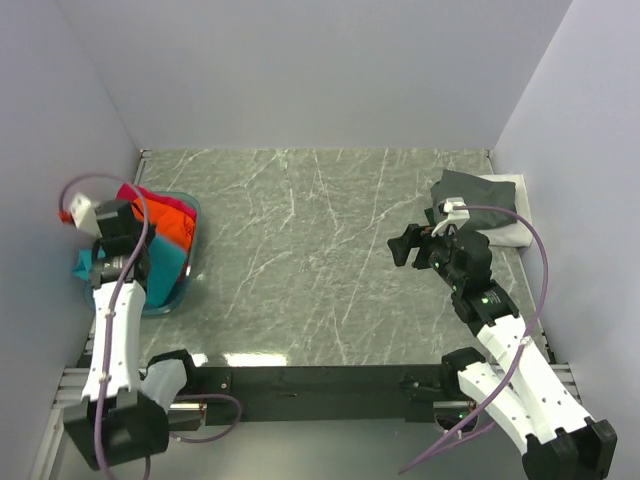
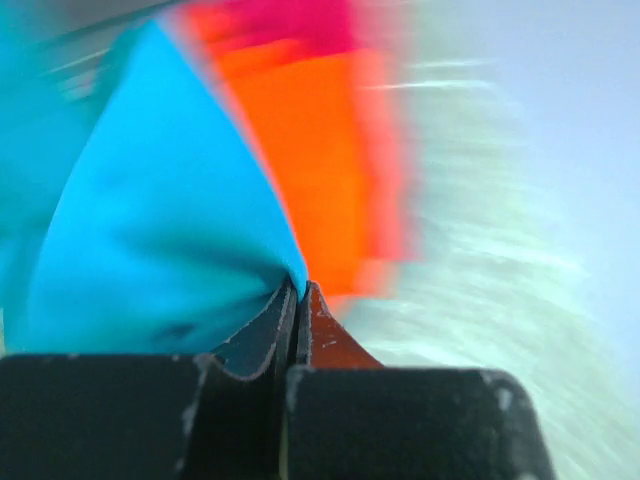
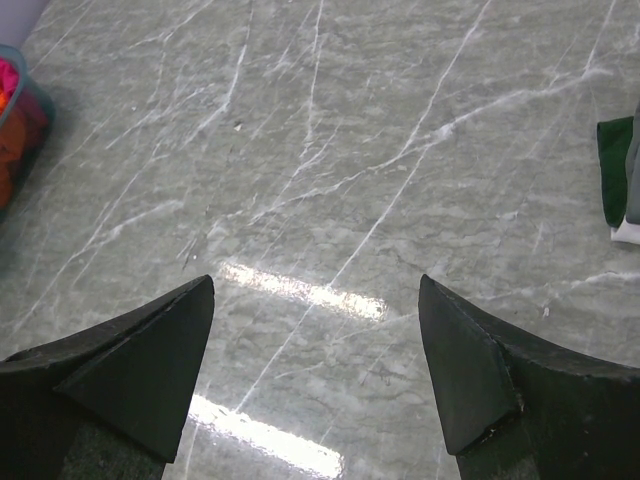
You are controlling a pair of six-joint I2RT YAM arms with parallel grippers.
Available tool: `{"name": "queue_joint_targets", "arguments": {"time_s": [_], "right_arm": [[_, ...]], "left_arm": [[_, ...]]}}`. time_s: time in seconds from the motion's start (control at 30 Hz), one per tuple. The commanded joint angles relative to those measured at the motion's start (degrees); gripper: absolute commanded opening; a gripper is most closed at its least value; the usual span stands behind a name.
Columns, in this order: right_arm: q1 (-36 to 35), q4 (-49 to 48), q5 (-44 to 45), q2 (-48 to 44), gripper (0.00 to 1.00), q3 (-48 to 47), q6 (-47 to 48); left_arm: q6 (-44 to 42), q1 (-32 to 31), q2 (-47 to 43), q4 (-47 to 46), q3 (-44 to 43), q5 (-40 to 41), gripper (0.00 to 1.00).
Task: Fold and stack the t-shirts
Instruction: Grab the tshirt from the pile, then move the tshirt to the center of the board
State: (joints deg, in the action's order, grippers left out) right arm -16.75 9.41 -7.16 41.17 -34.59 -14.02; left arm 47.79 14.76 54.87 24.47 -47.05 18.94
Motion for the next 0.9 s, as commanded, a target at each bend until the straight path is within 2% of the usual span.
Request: {"name": "queue_joint_targets", "arguments": {"time_s": [0.0,0.17,0.2,0.27,0.33,0.37,0.43,0.47,0.5,0.53,0.6,0.63,0.67,0.77,0.87], "right_arm": [[-0.2,-2.7,-0.7,0.3,0.88,-0.7,0.8],[-0.2,-2.6,-0.4,-0.1,0.88,-0.7,0.7],[-0.3,-2.7,-0.3,-0.3,0.88,-0.7,0.8],[-0.3,-2.6,-0.1,-0.5,0.88,-0.8,0.8],[-0.3,-2.3,0.5,-0.6,0.88,-0.8,0.8],[-0.2,-2.4,0.7,-0.6,0.88,-0.7,0.8],[-0.3,-2.2,1.1,-0.7,0.88,-0.7,0.7],[-0.2,-2.3,1.1,-0.7,0.88,-0.6,0.7],[-0.3,-2.6,1.1,-0.7,0.88,-0.5,0.7],[-0.2,-2.6,1.2,-0.5,0.88,-0.5,0.7],[-0.2,-2.3,1.4,0.1,0.88,-0.8,0.7],[-0.2,-2.1,1.5,0.2,0.88,-0.9,0.6],[-0.3,-2.1,1.4,0.5,0.88,-1.0,0.6],[-0.3,-2.6,0.6,1.3,0.88,-1.1,0.4],[-0.4,-4.6,-3.1,4.0,0.88,-0.9,-1.0]], "left_arm": [[-7.2,-4.5,-4.0,-8.7,-12.9,-17.2,0.0],[-13.1,-12.7,1.3,-7.9,-26.6,-32.7,0.01],[-13.5,-14.4,2.1,-8.6,-28.6,-39.4,0.0],[-12.6,-14.4,2.6,-11.4,-28.6,-47.1,0.01],[-10.9,-16.7,2.0,-19.0,-25.2,-55.5,0.01],[-10.4,-17.0,1.3,-21.1,-23.8,-56.8,0.02],[-11.1,-17.7,2.2,-21.9,-21.2,-61.8,0.08],[-11.6,-18.0,2.7,-21.5,-20.4,-63.0,0.15],[-12.0,-18.9,3.4,-20.5,-19.1,-63.0,0.3],[-14.5,-19.4,5.4,-15.4,-18.7,-60.6,0.67],[-18.5,-21.4,7.9,-8.5,-17.9,-55.2,0.99],[-19.0,-21.9,10.0,-4.2,-17.2,-46.9,0.99],[-19.5,-22.1,10.6,-3.3,-16.1,-43.7,0.99],[-18.4,-22.3,10.7,-5.0,-9.8,-34.6,0.99],[-15.4,-22.3,9.5,-8.6,-4.7,-30.3,0.99]]}}
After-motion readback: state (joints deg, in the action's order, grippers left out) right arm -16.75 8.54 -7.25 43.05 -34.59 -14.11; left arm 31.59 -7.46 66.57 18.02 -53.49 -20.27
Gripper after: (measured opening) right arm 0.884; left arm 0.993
